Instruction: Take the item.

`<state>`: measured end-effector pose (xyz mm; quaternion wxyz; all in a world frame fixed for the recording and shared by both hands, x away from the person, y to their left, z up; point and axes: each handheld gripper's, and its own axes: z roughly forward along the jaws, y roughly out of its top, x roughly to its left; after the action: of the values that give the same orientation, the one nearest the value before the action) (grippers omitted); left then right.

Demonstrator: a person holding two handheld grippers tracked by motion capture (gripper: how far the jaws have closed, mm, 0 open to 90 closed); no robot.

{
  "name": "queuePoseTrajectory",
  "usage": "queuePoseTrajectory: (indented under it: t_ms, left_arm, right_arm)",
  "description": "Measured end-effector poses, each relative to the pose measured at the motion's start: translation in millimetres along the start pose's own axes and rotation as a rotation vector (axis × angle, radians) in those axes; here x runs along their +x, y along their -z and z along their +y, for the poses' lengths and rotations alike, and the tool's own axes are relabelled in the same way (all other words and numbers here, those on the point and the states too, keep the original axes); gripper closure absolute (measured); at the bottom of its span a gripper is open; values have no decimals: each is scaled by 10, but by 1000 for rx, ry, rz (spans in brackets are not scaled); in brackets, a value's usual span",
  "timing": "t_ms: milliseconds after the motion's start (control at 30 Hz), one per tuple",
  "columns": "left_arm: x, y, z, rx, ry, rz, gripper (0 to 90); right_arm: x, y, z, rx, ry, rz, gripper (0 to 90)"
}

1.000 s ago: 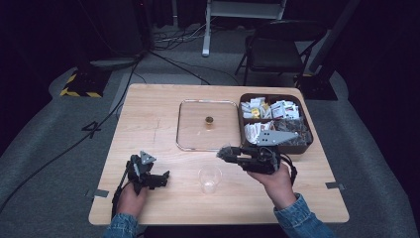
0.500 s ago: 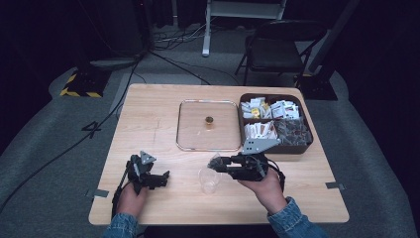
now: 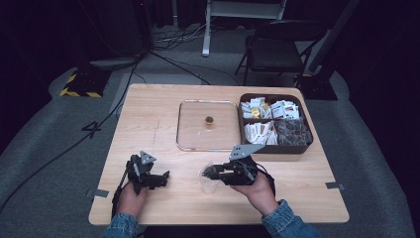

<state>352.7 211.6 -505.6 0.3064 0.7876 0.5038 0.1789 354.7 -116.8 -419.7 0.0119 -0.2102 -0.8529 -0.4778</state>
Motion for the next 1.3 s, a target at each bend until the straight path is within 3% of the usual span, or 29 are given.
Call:
queuePoseTrajectory:
  t_ms: [267, 333, 367, 400, 533, 767, 900, 933, 1000, 1300]
  left_arm:
    - [0, 0, 0, 0, 0, 0, 0]
    - [0, -1, 1, -1, 1, 0, 0]
    - [0, -1, 2, 0, 1, 1, 0]
    - [0, -1, 2, 0, 1, 1, 0]
    - [0, -1, 2, 0, 1, 0, 1]
    - [0, -1, 1, 0, 0, 1, 0]
    - [0, 1, -2, -1, 5, 6, 1]
    - [1, 3, -3, -1, 4, 9, 0]
    - [0, 7, -8, -2, 10, 14, 0]
    - [-1, 14, -15, -2, 17, 25, 0]
  right_arm:
    - [6, -45, -19, 18, 3, -2, 686]
    - [9, -48, -19, 19, 0, -3, 648]
    - [6, -47, -14, 18, -2, -2, 577]
    - [6, -47, -14, 18, -2, -2, 577]
    - [4, 13, 15, -28, -23, 5, 474]
    - [14, 65, 66, -40, -1, -6, 420]
    - [19, 194, 161, -47, 37, -39, 365]
    - [23, 276, 196, -42, 67, -71, 353]
    - [18, 371, 214, -51, 82, -101, 344]
    - [-132, 762, 164, -98, 38, -162, 324]
